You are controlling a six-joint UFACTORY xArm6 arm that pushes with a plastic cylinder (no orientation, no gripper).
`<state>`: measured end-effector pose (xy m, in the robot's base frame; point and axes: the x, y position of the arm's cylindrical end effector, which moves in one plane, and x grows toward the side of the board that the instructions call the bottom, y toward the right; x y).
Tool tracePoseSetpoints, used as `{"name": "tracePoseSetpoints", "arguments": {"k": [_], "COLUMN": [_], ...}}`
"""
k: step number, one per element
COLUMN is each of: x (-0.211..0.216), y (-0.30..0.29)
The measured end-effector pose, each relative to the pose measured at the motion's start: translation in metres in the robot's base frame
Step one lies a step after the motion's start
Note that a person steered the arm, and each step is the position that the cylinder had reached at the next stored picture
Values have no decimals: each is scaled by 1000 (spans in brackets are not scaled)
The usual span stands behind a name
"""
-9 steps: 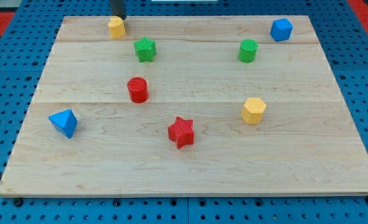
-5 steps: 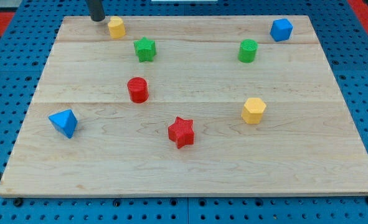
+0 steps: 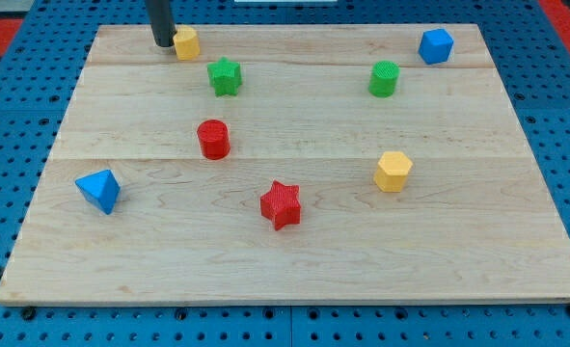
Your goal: Push yellow heart above the green star
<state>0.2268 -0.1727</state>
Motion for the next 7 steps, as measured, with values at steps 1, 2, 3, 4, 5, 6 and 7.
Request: {"name": "tracePoseSetpoints", "arguments": {"k": [1,2,3,4,5,6,7], "x": [2,3,3,3,3,3,3], "y": [0,0,0,13,39,53,66]}}
